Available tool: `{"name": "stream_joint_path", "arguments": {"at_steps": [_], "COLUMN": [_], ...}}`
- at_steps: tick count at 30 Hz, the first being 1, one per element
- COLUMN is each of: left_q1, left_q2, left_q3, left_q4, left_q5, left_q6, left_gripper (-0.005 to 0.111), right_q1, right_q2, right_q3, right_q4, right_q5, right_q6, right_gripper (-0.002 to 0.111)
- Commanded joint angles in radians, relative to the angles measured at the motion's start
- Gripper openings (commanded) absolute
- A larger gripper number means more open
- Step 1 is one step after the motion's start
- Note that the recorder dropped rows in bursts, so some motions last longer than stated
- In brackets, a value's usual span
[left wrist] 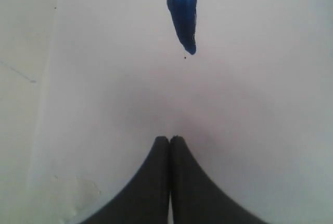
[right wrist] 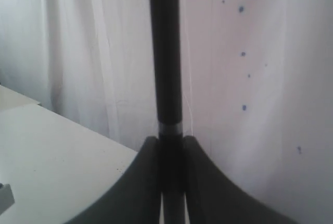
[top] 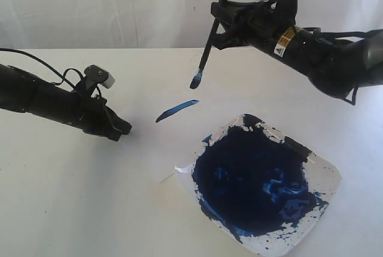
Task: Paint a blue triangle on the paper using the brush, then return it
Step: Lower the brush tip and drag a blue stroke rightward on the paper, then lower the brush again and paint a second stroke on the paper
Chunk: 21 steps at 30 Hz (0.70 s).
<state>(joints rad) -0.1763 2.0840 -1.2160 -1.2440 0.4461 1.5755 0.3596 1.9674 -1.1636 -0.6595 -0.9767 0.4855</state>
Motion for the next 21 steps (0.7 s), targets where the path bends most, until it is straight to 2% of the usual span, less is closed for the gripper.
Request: {"name": "stream_joint_path", "arguments": {"at_steps": [1,6,8,11,14,21], "left_q1": [0.001,0.001,0.001,0.001,0.001,0.001], "left_q2": [0.0,0.0,0.0,0.0,0.0,0.0], "left_q3": [-0.001,-0.001,-0.001,-0.001,-0.001,-0.001], "left_q4": [-0.003,-0.003,-0.003,-0.003,-0.003,-0.003], "left_q5": [0.013,0.015,0.015,0.017,0.017,0.019], "left_q6": [0.003,0.003,0.003,0.003,0.003,0.003], "left_gripper": [0.0,0.0,0.0,0.0,0.0,0.0], "right_q1": [0.013,0.116,0.19,0.274,0.298,0.298], "right_q2": [-0.066,-0.102,-0.102,-0.102,-0.102,-0.064], "right_q3": [0.0,0.0,0.0,0.0,0.0,0.0], "right_q4": [-0.078,-0.06,-0.015,0.14,0.267,0.27], "right_q5": [-0.002,0.144,0.216,0.298,0.312,0.326], "right_q6": [0.069,0.084,0.073,-0.08,-0.133,-0.14], "right_gripper": [0.0,0.0,0.0,0.0,0.0,0.0]}}
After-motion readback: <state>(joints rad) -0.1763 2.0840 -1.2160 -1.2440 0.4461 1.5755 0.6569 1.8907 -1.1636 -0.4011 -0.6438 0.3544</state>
